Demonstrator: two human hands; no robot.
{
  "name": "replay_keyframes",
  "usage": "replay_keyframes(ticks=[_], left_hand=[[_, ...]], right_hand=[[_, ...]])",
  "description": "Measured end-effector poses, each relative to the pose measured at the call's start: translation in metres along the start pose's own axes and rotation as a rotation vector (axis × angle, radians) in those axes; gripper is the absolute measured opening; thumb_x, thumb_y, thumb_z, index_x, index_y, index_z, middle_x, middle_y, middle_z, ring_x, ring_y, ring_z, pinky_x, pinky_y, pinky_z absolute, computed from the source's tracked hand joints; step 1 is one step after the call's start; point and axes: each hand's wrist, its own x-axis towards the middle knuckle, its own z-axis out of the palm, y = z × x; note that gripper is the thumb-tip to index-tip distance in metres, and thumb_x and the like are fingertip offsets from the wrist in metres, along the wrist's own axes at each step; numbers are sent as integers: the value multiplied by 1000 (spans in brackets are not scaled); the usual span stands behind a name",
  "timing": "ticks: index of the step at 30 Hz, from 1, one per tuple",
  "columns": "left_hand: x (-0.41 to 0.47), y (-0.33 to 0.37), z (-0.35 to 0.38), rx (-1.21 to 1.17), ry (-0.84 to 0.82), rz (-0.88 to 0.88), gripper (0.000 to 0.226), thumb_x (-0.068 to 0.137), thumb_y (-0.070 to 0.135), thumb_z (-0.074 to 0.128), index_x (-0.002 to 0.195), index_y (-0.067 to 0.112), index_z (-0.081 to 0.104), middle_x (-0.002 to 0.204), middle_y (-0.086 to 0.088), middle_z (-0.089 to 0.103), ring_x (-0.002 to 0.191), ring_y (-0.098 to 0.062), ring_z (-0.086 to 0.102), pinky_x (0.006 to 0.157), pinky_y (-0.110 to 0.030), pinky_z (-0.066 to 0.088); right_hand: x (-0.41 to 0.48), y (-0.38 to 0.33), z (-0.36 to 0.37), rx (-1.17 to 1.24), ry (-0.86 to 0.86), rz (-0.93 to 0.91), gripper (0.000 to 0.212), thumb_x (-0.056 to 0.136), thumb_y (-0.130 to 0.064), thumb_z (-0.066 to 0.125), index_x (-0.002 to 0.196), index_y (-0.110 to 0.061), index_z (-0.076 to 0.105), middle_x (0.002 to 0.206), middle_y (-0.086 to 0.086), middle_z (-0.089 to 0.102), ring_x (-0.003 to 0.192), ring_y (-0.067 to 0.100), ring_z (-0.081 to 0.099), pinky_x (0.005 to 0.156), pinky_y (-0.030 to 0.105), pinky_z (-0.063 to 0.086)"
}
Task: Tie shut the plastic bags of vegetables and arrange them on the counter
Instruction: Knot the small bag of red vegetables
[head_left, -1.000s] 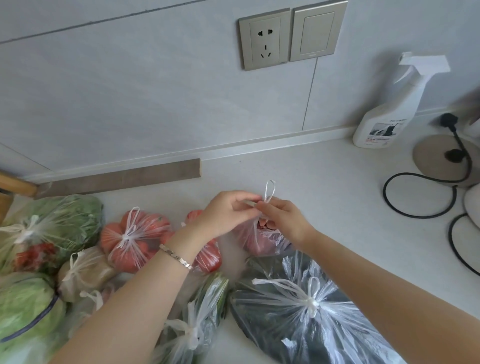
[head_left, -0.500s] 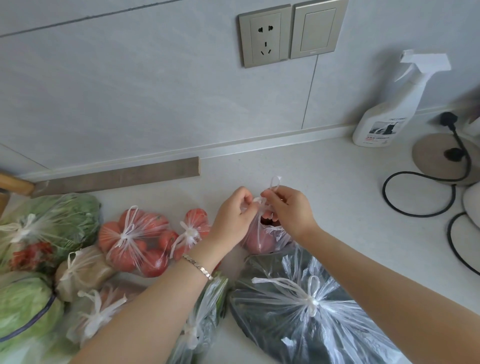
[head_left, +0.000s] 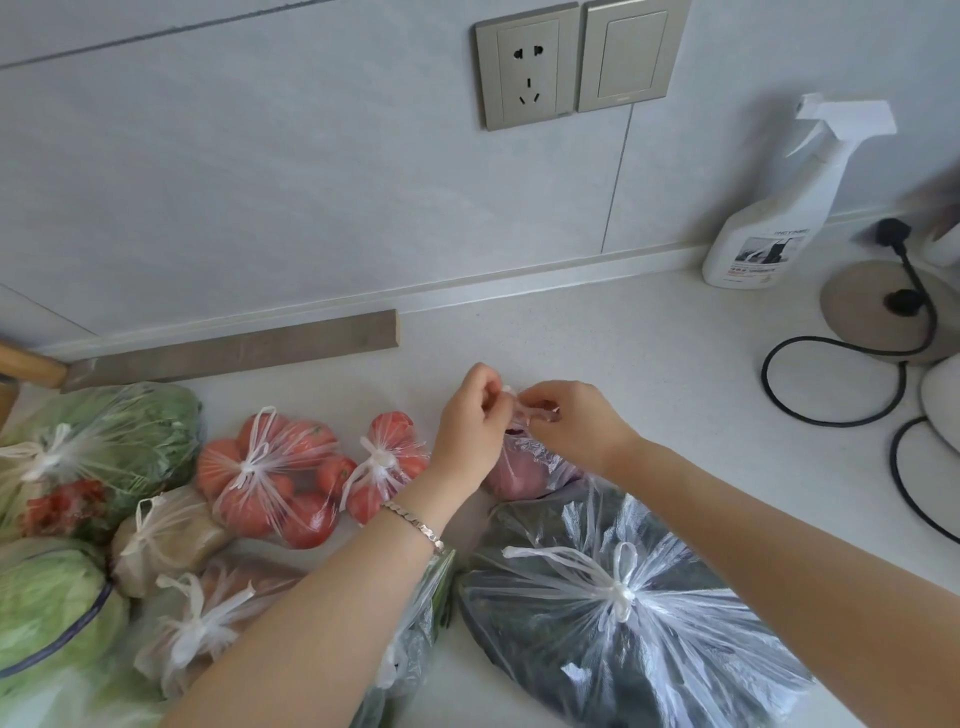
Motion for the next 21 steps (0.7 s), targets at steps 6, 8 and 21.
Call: replay_keyframes(ticks=[6,8,21], left_hand=[[3,5,2,-122,-54,-188,21,91,6,45,76,21,44,68,-7,56,62,-16,53,59,-22,41],[5,7,3,-201,-55,-288,14,92,7,44,80,15,46,65,-1,57,59,-9,54,58,-14,42],[29,-23,-19,264,220,-196,18,90,9,46,73,10,41,67,-2,47,58,-15,41,50,-17,33]], right_hand=[[-1,12,-2,554,27,-46,32,76,24,52,93,2,68,59,-8,70,56,0,65,58,10,50],[-1,14,1,597,80,-82,23,76,18,59,87,2,71,60,-11,71,59,5,67,62,13,53],[-15,32,2,159,183,102,38,92,-22,48,55,-16,52,97,-1,51,103,12,36,86,17,28]])
